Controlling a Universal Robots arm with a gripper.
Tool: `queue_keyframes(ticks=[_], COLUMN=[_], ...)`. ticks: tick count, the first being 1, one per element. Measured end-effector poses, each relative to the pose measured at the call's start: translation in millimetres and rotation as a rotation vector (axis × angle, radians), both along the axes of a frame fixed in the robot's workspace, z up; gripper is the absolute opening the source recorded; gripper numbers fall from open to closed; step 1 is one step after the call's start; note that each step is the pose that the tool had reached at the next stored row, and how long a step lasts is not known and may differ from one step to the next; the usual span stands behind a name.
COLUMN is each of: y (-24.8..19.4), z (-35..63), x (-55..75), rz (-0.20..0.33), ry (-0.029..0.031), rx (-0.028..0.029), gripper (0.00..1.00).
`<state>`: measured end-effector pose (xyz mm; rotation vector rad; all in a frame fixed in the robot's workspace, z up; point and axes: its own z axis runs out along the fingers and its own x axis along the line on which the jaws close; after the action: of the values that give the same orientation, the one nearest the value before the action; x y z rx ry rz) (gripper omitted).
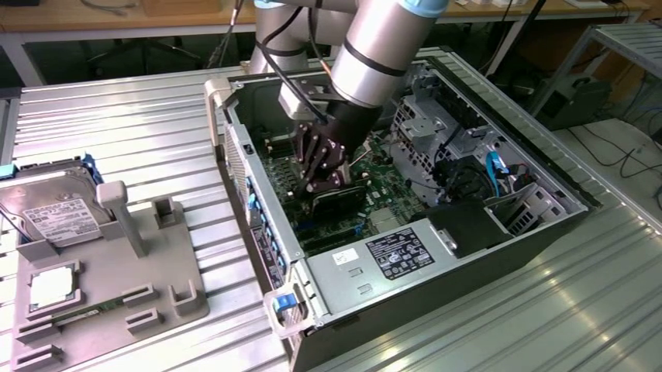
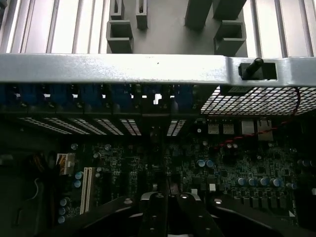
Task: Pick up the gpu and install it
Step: 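Press down on the gpu until it lock into place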
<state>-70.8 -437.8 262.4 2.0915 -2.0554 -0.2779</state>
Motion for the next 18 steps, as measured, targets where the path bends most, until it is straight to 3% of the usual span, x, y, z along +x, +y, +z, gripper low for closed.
queue_keyframes(ticks=[2,5,18], y=[0.6,1.1,1.0], z=[0.6,1.9,2.8], x=[0.4,0.6,0.4], rz=[0.000,0.000,0.000], ry=[-0.0041,-0.0104,-0.0126], rx=[-0.0016,0.0042,0.0045], gripper=[0.11,0.11,0.11])
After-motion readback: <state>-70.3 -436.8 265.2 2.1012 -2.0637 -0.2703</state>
